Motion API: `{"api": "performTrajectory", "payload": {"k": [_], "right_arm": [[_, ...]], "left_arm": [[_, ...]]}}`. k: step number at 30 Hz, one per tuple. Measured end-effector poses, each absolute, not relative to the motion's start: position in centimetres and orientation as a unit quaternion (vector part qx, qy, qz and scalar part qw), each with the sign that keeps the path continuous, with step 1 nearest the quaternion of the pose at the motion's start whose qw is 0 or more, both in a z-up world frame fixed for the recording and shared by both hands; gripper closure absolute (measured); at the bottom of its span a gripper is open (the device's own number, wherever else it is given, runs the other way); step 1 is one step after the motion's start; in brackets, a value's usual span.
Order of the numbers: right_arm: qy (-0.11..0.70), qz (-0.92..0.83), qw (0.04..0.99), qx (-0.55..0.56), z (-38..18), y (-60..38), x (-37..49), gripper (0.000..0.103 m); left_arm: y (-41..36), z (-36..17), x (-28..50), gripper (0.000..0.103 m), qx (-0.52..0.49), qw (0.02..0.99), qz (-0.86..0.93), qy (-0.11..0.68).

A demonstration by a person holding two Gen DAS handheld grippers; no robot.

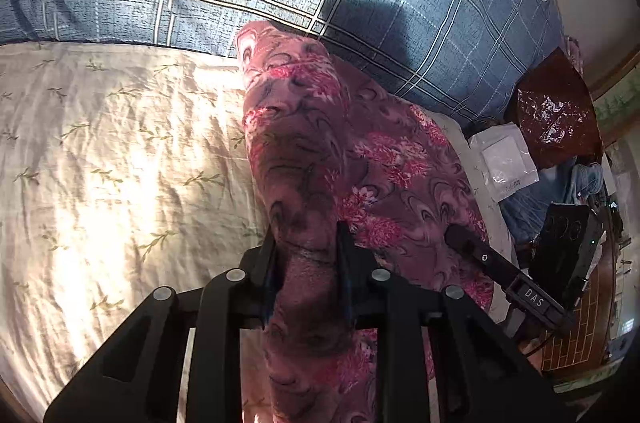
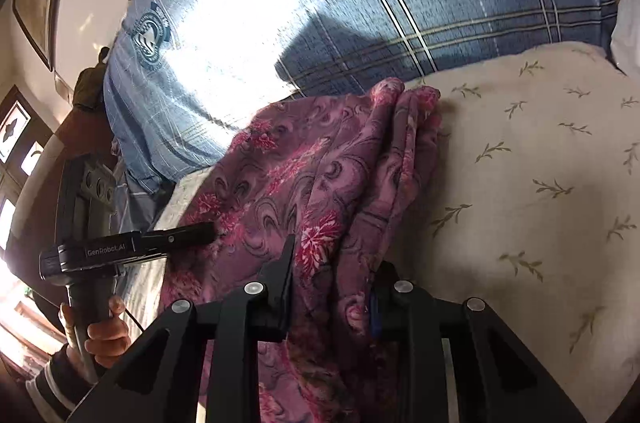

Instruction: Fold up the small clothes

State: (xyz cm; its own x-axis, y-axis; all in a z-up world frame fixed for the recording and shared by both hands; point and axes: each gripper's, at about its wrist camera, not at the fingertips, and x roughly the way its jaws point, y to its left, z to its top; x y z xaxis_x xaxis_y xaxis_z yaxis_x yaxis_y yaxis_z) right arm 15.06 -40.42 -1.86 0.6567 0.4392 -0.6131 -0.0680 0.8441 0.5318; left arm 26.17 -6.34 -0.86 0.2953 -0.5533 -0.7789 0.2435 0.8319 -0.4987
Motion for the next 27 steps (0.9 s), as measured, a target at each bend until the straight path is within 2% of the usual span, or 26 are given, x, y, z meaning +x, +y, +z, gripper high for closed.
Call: {"api": "performTrajectory", "payload": {"k": [6,10,13,16,17,18,19,21,23,25,27], "right_arm": [[0.386,0.182,0.870,0.249,0.2,-36.5,10.3,0.076],[0.382,0.235,0.855,0.262,0.6,-33.2,6.5,0.076],[0.380,0.269,0.839,0.280,-0.7,-31.7,3.4,0.076],[0.437,0.236,0.828,0.261,-4.6,-30.4,2.1,0.073],[0.469,0.210,0.825,0.236,-6.1,-29.9,2.1,0.071],[0.467,0.211,0.825,0.237,-6.7,-29.9,1.8,0.071],[0.456,0.205,0.830,0.247,-6.2,-30.4,1.5,0.068],[0.464,0.180,0.836,0.233,-4.8,-30.9,1.3,0.062],[0.441,0.167,0.858,0.206,-2.6,-31.4,0.9,0.062],[0.416,0.165,0.876,0.181,-0.3,-31.3,1.3,0.062],[0.384,0.177,0.891,0.163,1.5,-30.7,2.5,0.062]], "left_arm": [[-1.9,0.9,20.5,0.080,-0.152,0.799,-0.245,0.528],[3.6,1.6,14.7,0.080,-0.198,0.796,-0.236,0.520],[6.8,0.8,10.6,0.080,-0.222,0.789,-0.234,0.523],[7.6,-2.0,8.7,0.078,-0.196,0.787,-0.205,0.547],[7.5,-3.3,8.6,0.075,-0.185,0.783,-0.197,0.561],[7.5,-3.9,8.6,0.067,-0.190,0.778,-0.196,0.567],[7.5,-3.9,8.5,0.065,-0.201,0.778,-0.193,0.564],[7.8,-2.6,8.2,0.065,-0.197,0.786,-0.201,0.551],[7.3,-0.2,8.2,0.065,-0.169,0.809,-0.210,0.523],[6.3,2.0,9.0,0.050,-0.144,0.828,-0.220,0.496],[4.9,3.7,10.6,0.043,-0.125,0.845,-0.227,0.469]]}}
